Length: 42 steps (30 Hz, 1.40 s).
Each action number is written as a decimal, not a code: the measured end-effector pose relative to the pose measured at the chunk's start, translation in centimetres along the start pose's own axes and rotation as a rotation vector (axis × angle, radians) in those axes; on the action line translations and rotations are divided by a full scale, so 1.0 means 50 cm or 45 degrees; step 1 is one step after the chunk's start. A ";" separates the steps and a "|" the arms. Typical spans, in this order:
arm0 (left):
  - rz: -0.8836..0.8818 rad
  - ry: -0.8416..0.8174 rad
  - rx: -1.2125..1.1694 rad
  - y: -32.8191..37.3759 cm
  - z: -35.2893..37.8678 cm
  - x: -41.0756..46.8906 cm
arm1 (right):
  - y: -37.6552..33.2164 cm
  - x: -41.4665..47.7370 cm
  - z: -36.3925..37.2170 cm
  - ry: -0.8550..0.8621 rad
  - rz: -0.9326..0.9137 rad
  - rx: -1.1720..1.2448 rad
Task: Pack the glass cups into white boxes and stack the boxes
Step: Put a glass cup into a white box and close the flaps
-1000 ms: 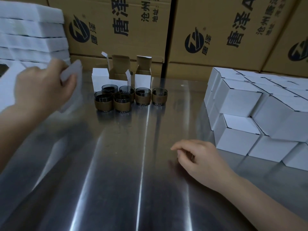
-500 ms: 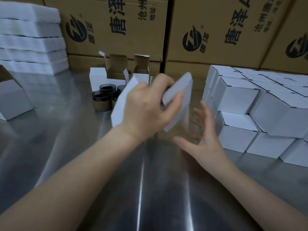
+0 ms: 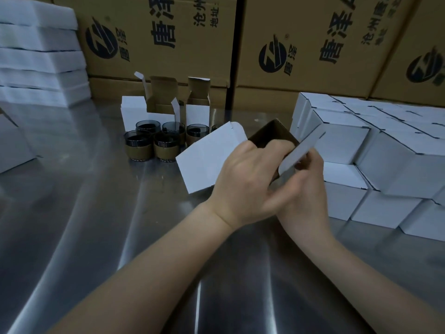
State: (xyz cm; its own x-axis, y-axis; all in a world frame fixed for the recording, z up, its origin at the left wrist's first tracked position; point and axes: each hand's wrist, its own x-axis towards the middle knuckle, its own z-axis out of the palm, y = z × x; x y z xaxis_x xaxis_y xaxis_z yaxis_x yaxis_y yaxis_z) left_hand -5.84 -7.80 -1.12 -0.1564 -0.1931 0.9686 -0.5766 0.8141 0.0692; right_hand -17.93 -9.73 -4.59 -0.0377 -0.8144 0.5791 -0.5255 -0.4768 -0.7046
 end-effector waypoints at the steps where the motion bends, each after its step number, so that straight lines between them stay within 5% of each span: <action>1: -0.023 -0.047 -0.038 -0.002 -0.004 -0.005 | 0.000 -0.005 -0.004 0.026 0.008 0.013; 6: -0.109 -0.199 -0.021 -0.014 -0.042 -0.016 | -0.009 -0.011 -0.027 0.109 0.012 0.046; 13: -0.329 -0.156 0.223 -0.031 -0.099 -0.044 | -0.013 -0.003 -0.054 0.197 -0.014 0.054; 20: -1.100 -0.233 0.382 -0.055 -0.096 -0.064 | -0.036 -0.009 -0.066 0.233 0.019 0.152; 25: -1.360 -0.202 0.219 -0.095 -0.094 -0.092 | -0.037 -0.013 -0.065 0.157 0.020 0.159; 31: -1.367 -0.276 0.016 -0.105 -0.069 -0.109 | -0.041 -0.023 -0.058 0.011 0.013 0.222; 42: -1.105 -0.872 -0.057 -0.093 -0.020 -0.085 | -0.033 -0.028 -0.040 -0.172 -0.040 0.221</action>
State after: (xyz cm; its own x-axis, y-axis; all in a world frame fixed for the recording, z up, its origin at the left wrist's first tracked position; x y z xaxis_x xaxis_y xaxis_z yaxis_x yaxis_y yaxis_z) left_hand -1.67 -10.22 -5.29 -0.1320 -0.9590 0.2509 -0.6779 0.2720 0.6830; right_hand -18.72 -7.14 -3.42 0.0966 -0.8294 0.5503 -0.3704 -0.5431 -0.7535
